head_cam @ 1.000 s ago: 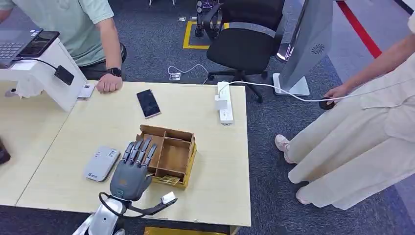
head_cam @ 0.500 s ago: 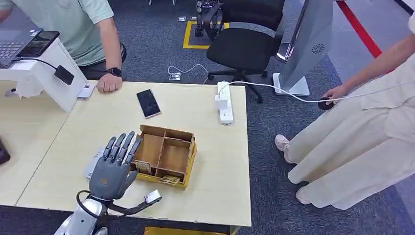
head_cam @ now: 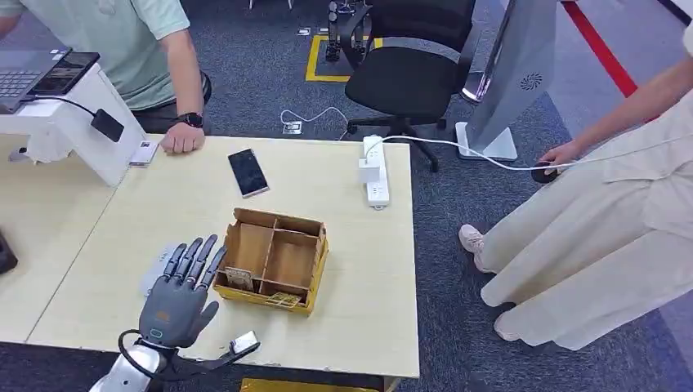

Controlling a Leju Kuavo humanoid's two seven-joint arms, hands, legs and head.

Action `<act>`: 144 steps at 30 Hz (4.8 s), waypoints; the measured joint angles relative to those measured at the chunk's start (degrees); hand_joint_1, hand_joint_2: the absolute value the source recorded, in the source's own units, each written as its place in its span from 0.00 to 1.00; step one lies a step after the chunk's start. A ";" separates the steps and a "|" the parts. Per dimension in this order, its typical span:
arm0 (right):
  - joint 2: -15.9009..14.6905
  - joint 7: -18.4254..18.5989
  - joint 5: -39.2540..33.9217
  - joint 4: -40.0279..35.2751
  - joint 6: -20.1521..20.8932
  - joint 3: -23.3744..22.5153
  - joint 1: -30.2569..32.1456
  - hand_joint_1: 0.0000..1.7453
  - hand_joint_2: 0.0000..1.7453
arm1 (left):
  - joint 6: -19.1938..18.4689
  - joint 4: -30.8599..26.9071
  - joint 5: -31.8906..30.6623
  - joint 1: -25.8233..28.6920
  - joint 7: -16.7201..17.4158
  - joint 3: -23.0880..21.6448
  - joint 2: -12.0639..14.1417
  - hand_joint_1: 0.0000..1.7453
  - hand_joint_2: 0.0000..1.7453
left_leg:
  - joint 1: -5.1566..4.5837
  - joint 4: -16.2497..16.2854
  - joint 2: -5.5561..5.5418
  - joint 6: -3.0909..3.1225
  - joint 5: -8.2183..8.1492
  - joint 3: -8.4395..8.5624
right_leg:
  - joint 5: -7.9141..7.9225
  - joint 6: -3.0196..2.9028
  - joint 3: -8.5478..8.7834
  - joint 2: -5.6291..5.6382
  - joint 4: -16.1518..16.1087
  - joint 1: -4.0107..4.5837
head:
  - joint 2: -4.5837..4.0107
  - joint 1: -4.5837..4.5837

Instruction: Pass the card to the sensor for recognition and then transmit it.

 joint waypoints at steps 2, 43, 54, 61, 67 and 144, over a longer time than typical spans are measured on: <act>-0.07 0.00 -0.02 0.00 0.00 -0.02 0.01 0.00 1.00 | -0.31 0.00 0.00 0.38 0.06 0.00 0.45 0.00 1.00 | 0.00 0.00 -0.01 0.00 0.00 0.00 | 0.00 0.00 0.00 -0.01 0.00 0.00 | -0.02 0.02; -0.33 -0.52 -0.96 0.02 -0.96 -0.33 -0.18 0.00 1.00 | 0.02 -2.36 -0.02 2.23 3.69 -10.63 0.18 0.00 1.00 | -0.01 0.00 -0.01 0.00 0.00 0.01 | 0.00 0.01 0.01 -0.02 -0.01 -0.01 | 0.00 0.02; -0.33 -0.22 -0.61 0.04 -0.96 -0.04 -0.48 0.00 1.00 | 0.70 -0.30 -0.02 -0.78 3.52 -14.69 -1.76 0.00 1.00 | -0.01 0.01 -0.01 0.00 0.00 0.01 | 0.01 0.01 0.00 -0.01 -0.01 -0.01 | 0.00 0.02; -0.33 0.04 -0.50 0.09 -0.96 0.13 -0.56 0.00 1.00 | 0.77 1.57 -0.02 -1.99 3.47 -15.67 -2.53 0.00 1.00 | -0.01 0.01 -0.01 0.00 0.00 0.01 | 0.01 0.01 0.00 -0.02 -0.01 -0.01 | -0.02 0.02; -0.33 0.09 -0.26 0.11 -0.96 0.26 -0.61 0.00 1.00 | 0.96 3.48 -0.02 -3.02 3.45 -16.26 -3.07 0.00 1.00 | -0.01 0.01 -0.01 0.00 0.00 0.01 | 0.01 0.01 0.00 -0.01 -0.01 -0.01 | 0.00 0.02; -0.33 1.25 -0.94 2.40 -1.31 4.48 -1.22 0.00 1.00 | 2.80 13.86 -0.02 -12.07 0.70 -20.57 -9.56 0.00 1.00 | -0.01 0.02 -0.01 0.00 0.00 0.01 | 0.02 0.01 0.00 -0.01 0.00 -0.01 | 0.00 0.02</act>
